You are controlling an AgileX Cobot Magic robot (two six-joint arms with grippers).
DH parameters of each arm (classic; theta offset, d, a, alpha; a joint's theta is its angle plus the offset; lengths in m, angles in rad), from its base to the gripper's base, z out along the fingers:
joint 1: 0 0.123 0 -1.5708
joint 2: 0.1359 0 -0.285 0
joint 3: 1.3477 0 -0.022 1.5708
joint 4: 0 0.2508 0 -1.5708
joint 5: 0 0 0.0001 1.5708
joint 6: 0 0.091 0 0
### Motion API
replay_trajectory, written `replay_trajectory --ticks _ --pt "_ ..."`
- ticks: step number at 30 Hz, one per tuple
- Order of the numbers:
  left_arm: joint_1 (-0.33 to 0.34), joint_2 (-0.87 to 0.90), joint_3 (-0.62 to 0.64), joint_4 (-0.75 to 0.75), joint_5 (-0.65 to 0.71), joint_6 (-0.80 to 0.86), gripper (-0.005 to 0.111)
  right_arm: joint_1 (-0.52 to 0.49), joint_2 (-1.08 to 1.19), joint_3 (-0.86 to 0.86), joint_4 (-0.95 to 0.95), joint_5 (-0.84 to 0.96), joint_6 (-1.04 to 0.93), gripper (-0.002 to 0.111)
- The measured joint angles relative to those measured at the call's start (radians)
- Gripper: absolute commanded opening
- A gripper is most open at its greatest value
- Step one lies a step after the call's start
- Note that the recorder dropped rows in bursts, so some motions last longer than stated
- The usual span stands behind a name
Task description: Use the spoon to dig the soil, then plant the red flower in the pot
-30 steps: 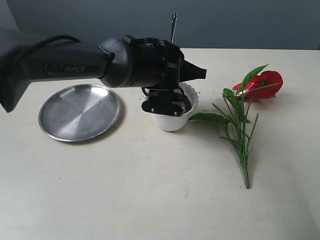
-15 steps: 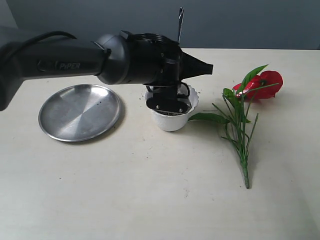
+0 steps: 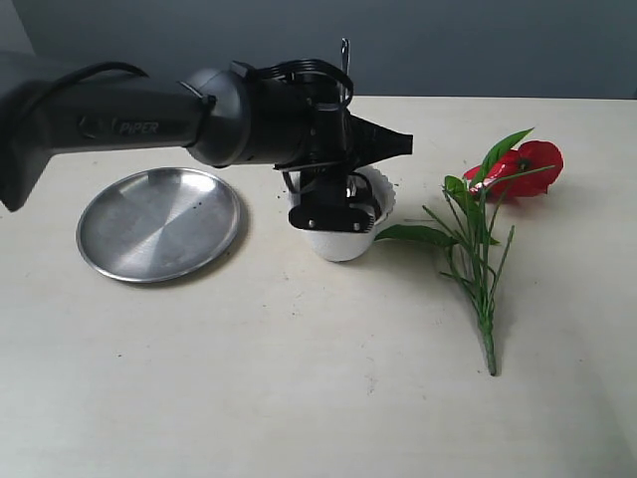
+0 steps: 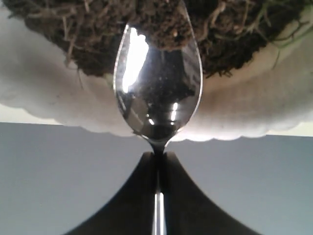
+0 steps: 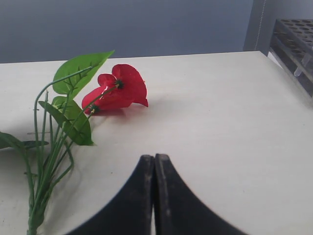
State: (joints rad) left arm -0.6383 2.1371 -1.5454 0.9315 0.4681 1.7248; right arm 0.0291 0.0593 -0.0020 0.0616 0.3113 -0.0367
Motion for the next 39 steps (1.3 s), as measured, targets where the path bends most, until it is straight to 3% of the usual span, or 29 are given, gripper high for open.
replay_trajectory --ticks 26,39 --pt "-0.042 -0.002 0.033 -0.014 0.009 0.045 0.0 0.0 0.0 0.0 0.0 0.0 0.0 -0.001" --pt "-0.051 -0.082 0.041 0.031 0.022 0.045 0.0 0.0 0.0 0.0 0.0 0.0 0.0 -0.001"
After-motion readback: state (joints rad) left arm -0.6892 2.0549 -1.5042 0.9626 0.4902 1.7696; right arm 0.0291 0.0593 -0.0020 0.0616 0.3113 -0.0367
